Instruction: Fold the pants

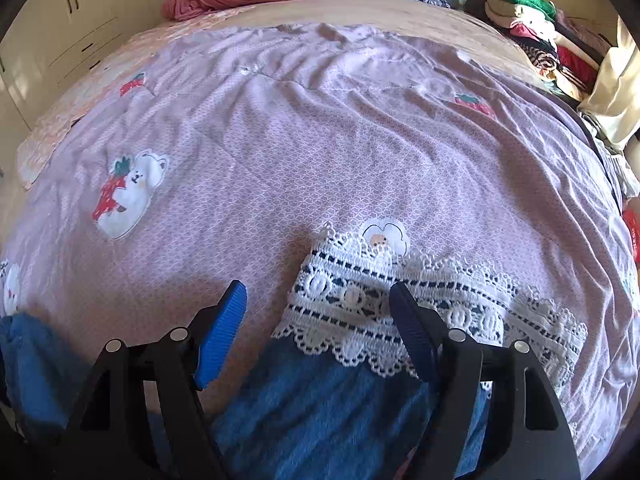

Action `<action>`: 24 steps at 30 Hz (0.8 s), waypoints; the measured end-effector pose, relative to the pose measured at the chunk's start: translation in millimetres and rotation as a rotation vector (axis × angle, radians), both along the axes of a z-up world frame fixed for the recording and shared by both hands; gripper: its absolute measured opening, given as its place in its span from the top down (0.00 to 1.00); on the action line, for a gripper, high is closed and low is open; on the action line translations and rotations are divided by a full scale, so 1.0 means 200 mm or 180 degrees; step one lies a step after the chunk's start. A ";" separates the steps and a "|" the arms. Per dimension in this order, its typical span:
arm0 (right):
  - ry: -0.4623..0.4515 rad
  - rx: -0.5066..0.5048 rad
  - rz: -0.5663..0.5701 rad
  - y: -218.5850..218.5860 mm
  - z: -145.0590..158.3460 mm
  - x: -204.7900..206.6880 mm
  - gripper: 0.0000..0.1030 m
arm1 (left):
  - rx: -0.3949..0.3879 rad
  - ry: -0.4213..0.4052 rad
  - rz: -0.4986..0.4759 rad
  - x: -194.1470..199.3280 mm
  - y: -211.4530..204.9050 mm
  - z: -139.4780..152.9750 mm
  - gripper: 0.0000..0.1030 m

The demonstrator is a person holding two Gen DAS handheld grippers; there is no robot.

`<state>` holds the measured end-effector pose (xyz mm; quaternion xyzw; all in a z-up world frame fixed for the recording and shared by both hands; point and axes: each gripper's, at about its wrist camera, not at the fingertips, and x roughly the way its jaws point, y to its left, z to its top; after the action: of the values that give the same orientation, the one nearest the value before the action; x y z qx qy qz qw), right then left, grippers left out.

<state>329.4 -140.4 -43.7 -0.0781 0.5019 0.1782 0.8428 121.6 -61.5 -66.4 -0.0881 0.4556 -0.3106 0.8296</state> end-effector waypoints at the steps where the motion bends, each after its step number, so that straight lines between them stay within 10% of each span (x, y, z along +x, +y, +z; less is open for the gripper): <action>1: 0.0039 -0.0011 -0.0031 0.00 -0.03 0.03 0.50 | 0.0000 -0.0006 -0.0004 0.00 0.00 -0.01 0.88; 5: 0.0037 0.0164 -0.0048 -0.07 -0.03 0.05 0.88 | 0.0020 -0.0075 -0.0030 -0.04 0.00 0.00 0.88; 14: -0.0434 0.1059 -0.0278 -0.47 0.41 -0.21 0.90 | -0.0021 -0.0177 -0.0013 -0.03 -0.03 0.02 0.83; 16: -0.0554 0.1213 -0.0351 -0.56 0.50 -0.28 0.90 | -0.0019 -0.0188 -0.0051 0.01 -0.03 0.04 0.98; 24: -0.0887 0.1734 -0.0573 -0.88 0.70 -0.59 0.91 | 0.0096 -0.0606 0.0077 0.02 0.04 0.25 1.00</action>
<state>211.4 -316.3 95.7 0.1715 0.3203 0.2183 0.9057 125.1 -53.0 -16.6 -0.0512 0.3783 -0.3006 0.8740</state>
